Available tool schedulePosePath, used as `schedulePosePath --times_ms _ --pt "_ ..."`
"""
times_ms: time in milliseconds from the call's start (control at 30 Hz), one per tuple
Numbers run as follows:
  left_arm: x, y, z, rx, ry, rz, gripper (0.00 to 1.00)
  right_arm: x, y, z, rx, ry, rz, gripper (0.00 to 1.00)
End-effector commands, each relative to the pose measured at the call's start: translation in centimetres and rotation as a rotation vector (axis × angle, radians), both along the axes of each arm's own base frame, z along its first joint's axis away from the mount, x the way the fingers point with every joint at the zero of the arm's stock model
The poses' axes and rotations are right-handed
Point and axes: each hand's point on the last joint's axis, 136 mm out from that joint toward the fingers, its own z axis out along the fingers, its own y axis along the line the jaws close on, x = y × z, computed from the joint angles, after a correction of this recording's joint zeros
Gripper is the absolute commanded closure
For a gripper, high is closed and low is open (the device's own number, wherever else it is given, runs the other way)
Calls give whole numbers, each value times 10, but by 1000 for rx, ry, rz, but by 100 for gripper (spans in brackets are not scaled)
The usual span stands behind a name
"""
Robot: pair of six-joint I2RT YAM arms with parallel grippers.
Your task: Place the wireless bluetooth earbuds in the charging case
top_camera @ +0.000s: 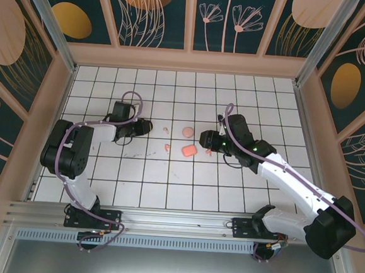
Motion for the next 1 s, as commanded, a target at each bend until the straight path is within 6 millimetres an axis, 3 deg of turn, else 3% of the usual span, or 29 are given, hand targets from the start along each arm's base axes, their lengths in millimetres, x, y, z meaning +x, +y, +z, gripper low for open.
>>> schedulePosePath --times_ms 0,200,400,567,767,800,933,967 --pt "-4 11 -11 46 38 -8 81 8 3 10 2 -29 3 48" --pt "0 27 -9 93 34 8 64 8 3 10 -5 -27 6 39" --pt "10 49 13 116 -14 47 55 9 2 8 -41 -26 21 33" --pt "17 61 54 142 -116 68 48 8 3 3 -68 -8 34 31" --pt "22 60 118 94 -282 98 42 6 5 -6 -100 14 55 31" --pt "22 59 131 81 -315 102 38 6 6 -10 -115 21 60 30" --pt "20 63 173 59 -431 143 2 5 9 -24 -197 43 85 30" --pt "19 65 182 59 -455 153 1 5 10 -26 -213 46 91 30"
